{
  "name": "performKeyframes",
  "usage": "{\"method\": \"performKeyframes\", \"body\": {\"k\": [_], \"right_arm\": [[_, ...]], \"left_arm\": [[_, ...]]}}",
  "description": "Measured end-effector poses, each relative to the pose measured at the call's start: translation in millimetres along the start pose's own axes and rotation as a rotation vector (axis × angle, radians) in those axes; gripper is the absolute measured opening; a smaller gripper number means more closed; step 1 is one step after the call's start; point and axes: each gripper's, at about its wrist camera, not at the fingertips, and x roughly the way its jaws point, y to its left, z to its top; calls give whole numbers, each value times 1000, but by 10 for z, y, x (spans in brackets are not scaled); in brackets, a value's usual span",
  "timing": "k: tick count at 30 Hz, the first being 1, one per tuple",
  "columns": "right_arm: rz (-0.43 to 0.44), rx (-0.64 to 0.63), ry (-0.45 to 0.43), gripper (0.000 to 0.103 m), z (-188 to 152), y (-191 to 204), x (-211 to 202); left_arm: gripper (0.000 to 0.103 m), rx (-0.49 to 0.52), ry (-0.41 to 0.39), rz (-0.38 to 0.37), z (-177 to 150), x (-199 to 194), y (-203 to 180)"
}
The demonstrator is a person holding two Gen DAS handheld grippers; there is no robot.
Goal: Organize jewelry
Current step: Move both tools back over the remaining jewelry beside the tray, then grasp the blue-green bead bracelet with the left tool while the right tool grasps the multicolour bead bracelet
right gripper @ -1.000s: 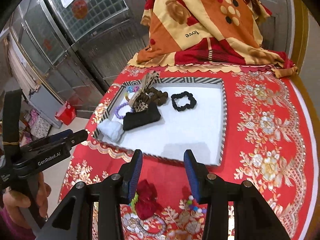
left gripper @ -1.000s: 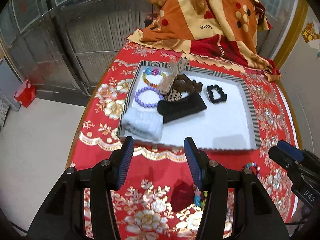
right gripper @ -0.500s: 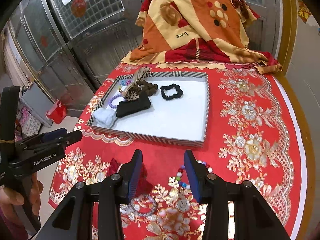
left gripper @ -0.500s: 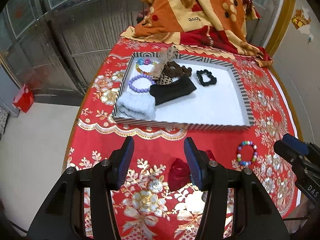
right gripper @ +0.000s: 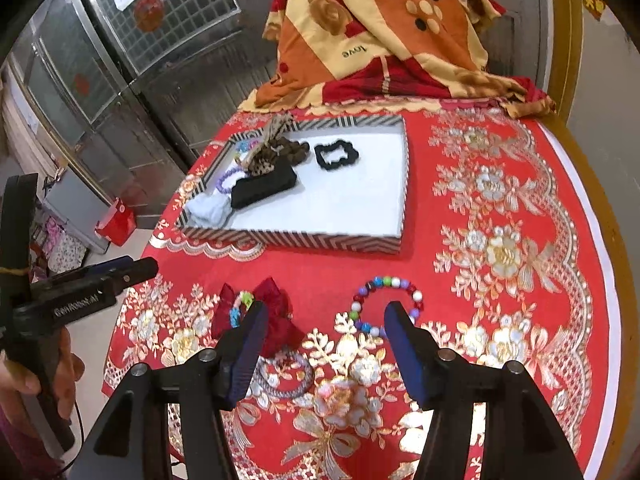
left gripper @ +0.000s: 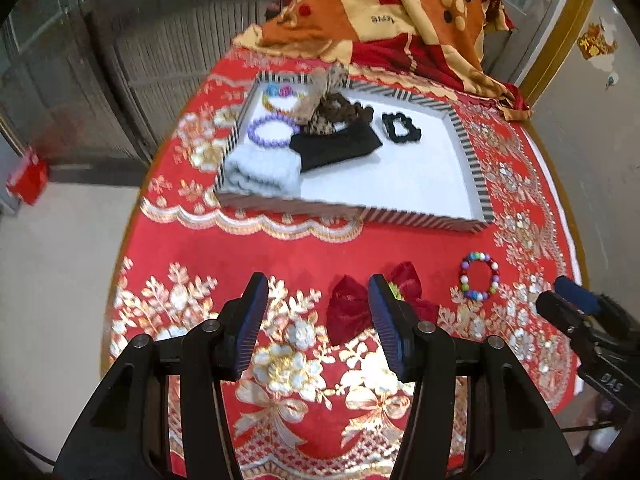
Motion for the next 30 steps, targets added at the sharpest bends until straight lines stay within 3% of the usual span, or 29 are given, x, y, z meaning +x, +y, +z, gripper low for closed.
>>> {"method": "performKeyframes", "body": {"k": [12,17,30], "right_arm": [[95,-33,100,58,-274,101,293],[80,-35,109,58,-282,22,318],[54,18,122,58,-273,-270,384]], "left_arm": [[51,-46,140,-117,-149,350,54],[51,26,153,-107,-159,412,-83],[51,58,215,-103,-151,615,-227]]}}
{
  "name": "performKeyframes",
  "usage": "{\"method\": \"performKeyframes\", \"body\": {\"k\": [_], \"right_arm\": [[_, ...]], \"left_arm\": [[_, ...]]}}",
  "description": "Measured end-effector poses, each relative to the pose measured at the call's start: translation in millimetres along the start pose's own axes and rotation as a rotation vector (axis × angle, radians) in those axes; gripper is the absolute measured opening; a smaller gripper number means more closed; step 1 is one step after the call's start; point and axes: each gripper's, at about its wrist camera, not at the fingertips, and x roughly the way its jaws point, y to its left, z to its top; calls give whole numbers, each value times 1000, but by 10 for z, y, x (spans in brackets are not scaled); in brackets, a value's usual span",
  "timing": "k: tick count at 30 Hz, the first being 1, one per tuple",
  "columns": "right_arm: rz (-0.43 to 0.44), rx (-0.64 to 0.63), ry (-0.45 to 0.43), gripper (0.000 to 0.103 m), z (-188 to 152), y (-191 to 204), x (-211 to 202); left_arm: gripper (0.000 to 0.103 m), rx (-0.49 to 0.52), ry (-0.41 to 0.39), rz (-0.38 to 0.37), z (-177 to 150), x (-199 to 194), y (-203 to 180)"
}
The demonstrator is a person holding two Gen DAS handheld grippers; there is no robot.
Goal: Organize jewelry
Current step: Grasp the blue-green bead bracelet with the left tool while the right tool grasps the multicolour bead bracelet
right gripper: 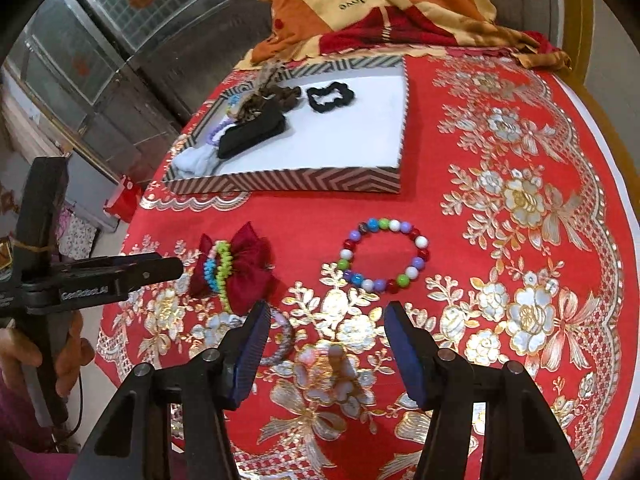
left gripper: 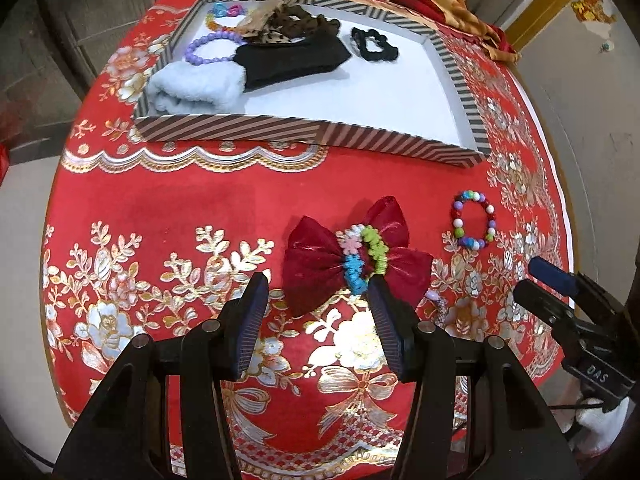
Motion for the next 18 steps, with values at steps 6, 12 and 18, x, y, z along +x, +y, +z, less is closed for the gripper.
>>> {"method": "performKeyframes", "body": {"k": [6,12,18], "right_arm": [[5,16,14,58,10,-57,44],[14,45,12,58,12,-149,20],[12,74,13,58,20,-292,7]], "left_arm": [[51,5,-2,11,71,86,-159],[41,61,4,48,155,205,-381],[37,57,40,34,214,369,-462]]}}
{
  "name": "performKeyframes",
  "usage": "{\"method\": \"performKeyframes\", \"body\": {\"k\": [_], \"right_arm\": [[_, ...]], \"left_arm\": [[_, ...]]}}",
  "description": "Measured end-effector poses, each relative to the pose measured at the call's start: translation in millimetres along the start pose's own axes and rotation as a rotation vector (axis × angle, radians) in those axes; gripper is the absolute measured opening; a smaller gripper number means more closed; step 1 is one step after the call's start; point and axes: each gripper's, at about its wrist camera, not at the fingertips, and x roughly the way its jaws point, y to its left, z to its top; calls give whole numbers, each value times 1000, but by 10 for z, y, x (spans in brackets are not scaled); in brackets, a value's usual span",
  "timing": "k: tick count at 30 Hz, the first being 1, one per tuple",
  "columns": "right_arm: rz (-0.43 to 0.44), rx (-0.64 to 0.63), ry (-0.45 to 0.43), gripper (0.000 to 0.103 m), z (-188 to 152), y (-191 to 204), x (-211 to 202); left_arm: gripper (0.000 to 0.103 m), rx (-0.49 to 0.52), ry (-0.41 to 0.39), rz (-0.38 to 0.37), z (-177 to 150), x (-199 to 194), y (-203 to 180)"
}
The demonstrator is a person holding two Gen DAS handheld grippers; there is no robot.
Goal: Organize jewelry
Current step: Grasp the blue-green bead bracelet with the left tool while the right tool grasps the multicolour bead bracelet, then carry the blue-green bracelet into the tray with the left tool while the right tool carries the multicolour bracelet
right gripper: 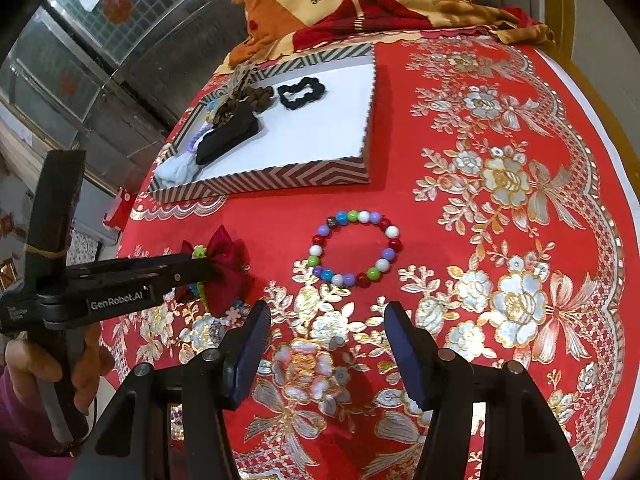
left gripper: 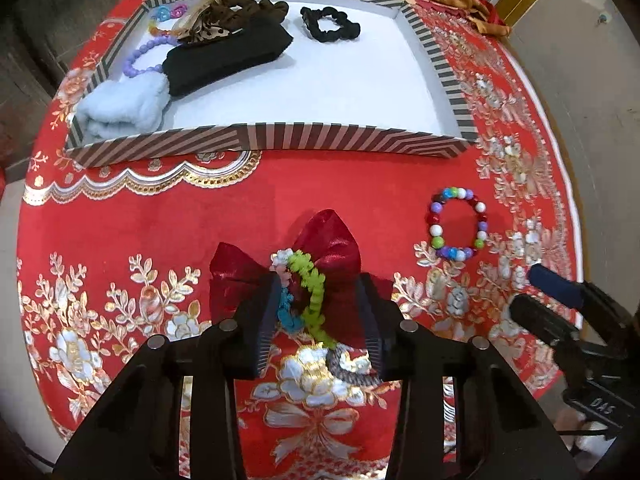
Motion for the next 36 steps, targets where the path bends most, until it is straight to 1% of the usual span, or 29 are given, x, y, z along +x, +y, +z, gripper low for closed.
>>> {"method": "performKeyframes", "body": {"k": [2,3,5,8,9,10,11,14,16,18,19,22,23,28,32,36], "right_arm": [[-11,-2,-3,58,29,-35,10],[-15,-3,-6,58,47,-49,17],[-33,-11,-11,58,97,-72,52],[-88,-45,-23,58,202,-97,154],[-104,-53,-24,56,245,-117,209],[-122,-62,-21,53,287,-138,270],[-138,-72,-15,47,317,-153,319],[-194,-101,-10,44,402,-209,461],[-192,-100,-1,40,440,-255,528],[-191,-118,3,33,452,-261,571],[-193,-129,4,31,453,-259,586],[-194,-154,-2,17,464,-251,601],[-189,-154,-1,9,466,-250,598],[-173,-170,-22,9,455,-190,470],[-141,-164,-54,9,458,-122,284],[-137,-190,-82,9,473,4,110]], "left_arm": [[37,2,-6,23,23,25,-13],[32,-4,-4,20,34,35,-6],[18,-15,-1,12,54,56,21],[16,-41,2,-30,62,71,87],[16,-51,-2,-38,69,69,102],[15,-68,1,-55,75,53,144],[15,-78,0,-66,75,24,168],[15,-99,0,-103,68,-81,237],[15,-113,1,-125,55,-156,262],[15,-121,-12,-150,49,-282,284],[15,-119,-20,-157,46,-329,297],[15,-112,-42,-186,35,-512,286],[15,-105,-57,-213,33,-571,273],[15,-89,-108,-249,32,-853,276],[15,-75,-152,-257,80,-1010,251],[15,-57,-185,-256,120,-1146,259]]}}
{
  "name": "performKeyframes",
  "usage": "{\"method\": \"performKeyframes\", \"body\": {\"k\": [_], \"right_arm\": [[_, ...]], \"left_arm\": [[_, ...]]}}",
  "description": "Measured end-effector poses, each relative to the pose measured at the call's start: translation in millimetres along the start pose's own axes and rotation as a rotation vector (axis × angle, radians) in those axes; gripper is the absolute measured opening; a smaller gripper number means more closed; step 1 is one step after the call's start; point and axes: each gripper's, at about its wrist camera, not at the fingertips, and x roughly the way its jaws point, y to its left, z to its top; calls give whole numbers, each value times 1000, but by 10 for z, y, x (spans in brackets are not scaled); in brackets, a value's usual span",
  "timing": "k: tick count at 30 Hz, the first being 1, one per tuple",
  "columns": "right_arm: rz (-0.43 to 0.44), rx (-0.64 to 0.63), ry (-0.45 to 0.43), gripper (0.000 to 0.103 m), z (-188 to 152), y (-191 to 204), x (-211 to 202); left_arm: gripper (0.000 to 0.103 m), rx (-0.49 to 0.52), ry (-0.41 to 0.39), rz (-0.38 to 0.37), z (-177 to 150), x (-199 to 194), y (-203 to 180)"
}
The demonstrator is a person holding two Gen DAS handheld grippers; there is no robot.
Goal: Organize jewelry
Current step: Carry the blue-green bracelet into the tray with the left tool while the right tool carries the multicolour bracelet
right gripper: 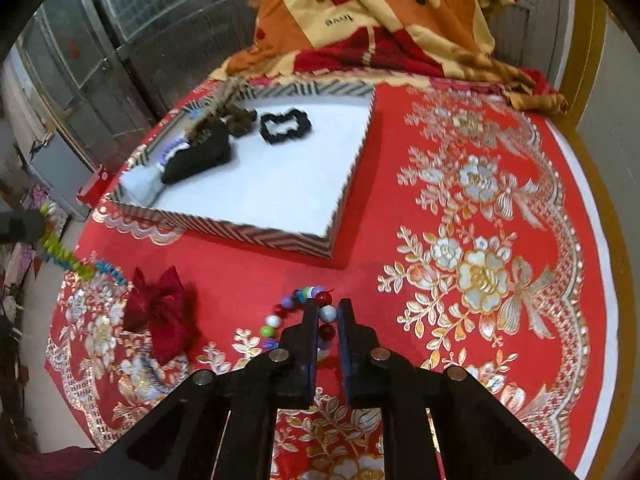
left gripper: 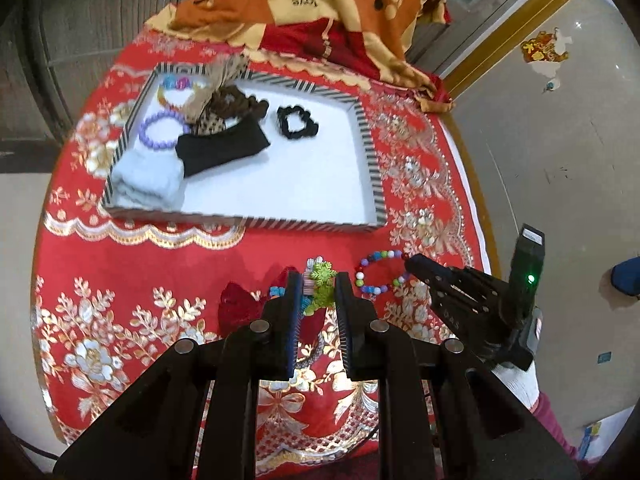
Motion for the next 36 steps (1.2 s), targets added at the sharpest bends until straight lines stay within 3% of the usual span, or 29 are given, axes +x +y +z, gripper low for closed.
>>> {"method": "performKeyframes", "body": {"k": [18,36], "right_arm": [[-23,-84,-151,9,505,239,-680],[16,-164,-149,9,1041,413,-443]], "left_arm": [[15,76,-90,85,432,-55,-161],[15,62,-85,182,874,352,-109]]}}
